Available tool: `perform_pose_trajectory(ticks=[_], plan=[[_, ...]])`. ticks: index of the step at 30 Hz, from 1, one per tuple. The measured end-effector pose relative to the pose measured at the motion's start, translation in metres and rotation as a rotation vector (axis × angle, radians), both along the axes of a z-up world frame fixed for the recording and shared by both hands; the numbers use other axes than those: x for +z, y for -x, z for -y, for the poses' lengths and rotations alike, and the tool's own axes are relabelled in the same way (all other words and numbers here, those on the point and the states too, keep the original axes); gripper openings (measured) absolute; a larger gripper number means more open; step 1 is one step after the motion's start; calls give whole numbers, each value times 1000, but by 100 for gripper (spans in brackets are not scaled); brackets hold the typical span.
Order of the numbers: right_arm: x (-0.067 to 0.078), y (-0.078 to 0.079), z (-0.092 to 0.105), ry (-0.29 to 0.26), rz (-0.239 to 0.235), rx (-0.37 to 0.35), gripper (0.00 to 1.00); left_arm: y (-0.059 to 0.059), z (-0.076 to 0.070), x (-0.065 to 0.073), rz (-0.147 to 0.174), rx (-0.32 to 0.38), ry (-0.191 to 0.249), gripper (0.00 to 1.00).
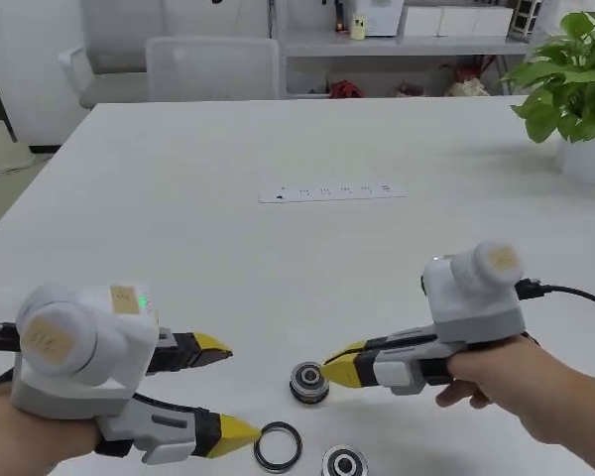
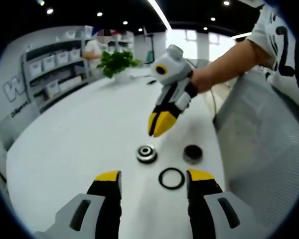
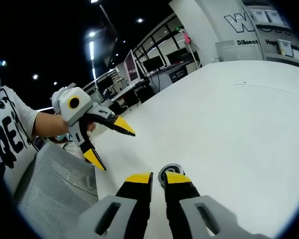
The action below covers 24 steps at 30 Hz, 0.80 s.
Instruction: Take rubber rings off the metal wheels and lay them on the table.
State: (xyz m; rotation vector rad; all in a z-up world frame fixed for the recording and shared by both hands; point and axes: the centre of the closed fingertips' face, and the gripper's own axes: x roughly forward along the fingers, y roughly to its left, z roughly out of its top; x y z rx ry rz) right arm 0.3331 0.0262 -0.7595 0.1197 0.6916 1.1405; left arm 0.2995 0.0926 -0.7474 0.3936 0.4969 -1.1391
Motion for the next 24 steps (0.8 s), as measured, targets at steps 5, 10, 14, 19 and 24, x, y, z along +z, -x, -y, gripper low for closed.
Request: perform_pose_trajectory(ticks=[5, 10, 14, 19, 24], plan=[[1, -8, 8, 11, 22, -22, 10, -9, 5, -1, -5, 4, 6, 53], [-3, -11, 13, 41, 52, -15, 12, -15, 9, -3, -6, 1, 4, 53], [-7, -11, 12, 60, 76, 0, 14, -20, 11, -3, -9, 2, 6, 52], [-16, -10, 10, 94, 112, 34, 15, -25, 17, -6, -16, 3, 10, 51], [-24, -8, 9, 118, 129, 61, 15, -28, 24, -10, -24, -2, 12, 50]])
